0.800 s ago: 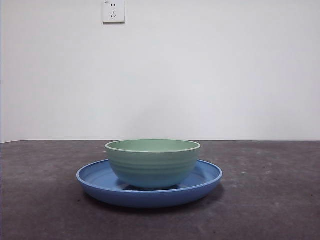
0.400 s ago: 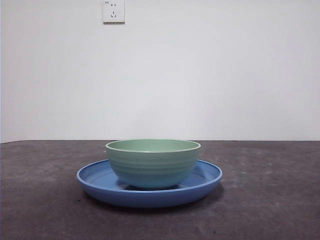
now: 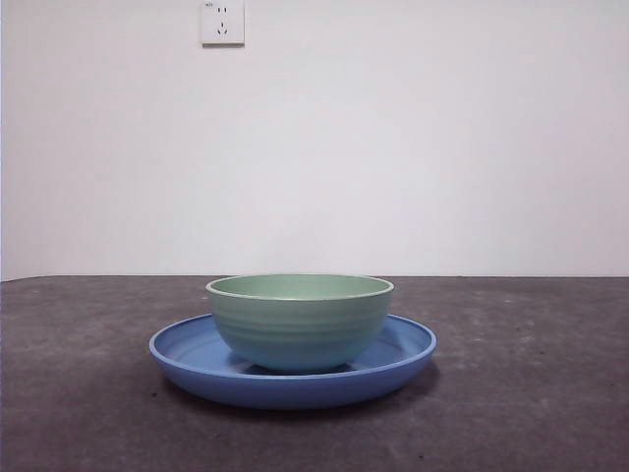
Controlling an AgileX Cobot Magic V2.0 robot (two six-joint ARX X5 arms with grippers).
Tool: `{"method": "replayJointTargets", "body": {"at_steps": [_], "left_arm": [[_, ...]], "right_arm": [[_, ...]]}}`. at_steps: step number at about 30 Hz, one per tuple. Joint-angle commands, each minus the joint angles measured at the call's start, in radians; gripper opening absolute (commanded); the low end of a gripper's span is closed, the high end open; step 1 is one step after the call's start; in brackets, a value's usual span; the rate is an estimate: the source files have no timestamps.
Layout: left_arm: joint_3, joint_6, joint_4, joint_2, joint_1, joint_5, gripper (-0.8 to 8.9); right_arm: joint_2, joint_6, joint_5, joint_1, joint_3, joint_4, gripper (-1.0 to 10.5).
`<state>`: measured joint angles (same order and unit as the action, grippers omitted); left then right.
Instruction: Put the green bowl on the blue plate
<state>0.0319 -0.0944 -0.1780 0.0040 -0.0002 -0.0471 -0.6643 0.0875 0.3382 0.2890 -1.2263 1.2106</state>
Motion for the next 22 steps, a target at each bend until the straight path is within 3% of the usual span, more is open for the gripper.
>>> {"method": "replayJointTargets", "body": {"at_steps": [1, 6, 10, 15, 18, 22], "left_arm": [[-0.02, 0.007, -0.009, -0.001, 0.003, 0.007, 0.32], [-0.02, 0.007, -0.009, -0.001, 0.003, 0.007, 0.32], [-0.02, 0.007, -0.009, -0.001, 0.003, 0.007, 0.32], [-0.02, 0.007, -0.009, -0.001, 0.003, 0.007, 0.32], [-0.02, 0.007, -0.009, -0.001, 0.003, 0.007, 0.32], [-0.02, 0.007, -0.009, -0.001, 0.003, 0.007, 0.32]], "right_arm": [[0.104, -0.033, 0.0, -0.084, 0.204, -0.282, 0.2], [0.33, -0.062, -0.055, -0.243, 0.634, -0.815, 0.2], [0.459, -0.063, -0.084, -0.346, 0.871, -1.047, 0.2], [0.52, -0.063, -0.173, -0.422, 1.032, -1.106, 0.2], [0.539, -0.068, -0.246, -0.422, 1.093, -1.106, 0.2], [0.577, -0.069, -0.283, -0.406, 1.15, -1.105, 0.2]]}}
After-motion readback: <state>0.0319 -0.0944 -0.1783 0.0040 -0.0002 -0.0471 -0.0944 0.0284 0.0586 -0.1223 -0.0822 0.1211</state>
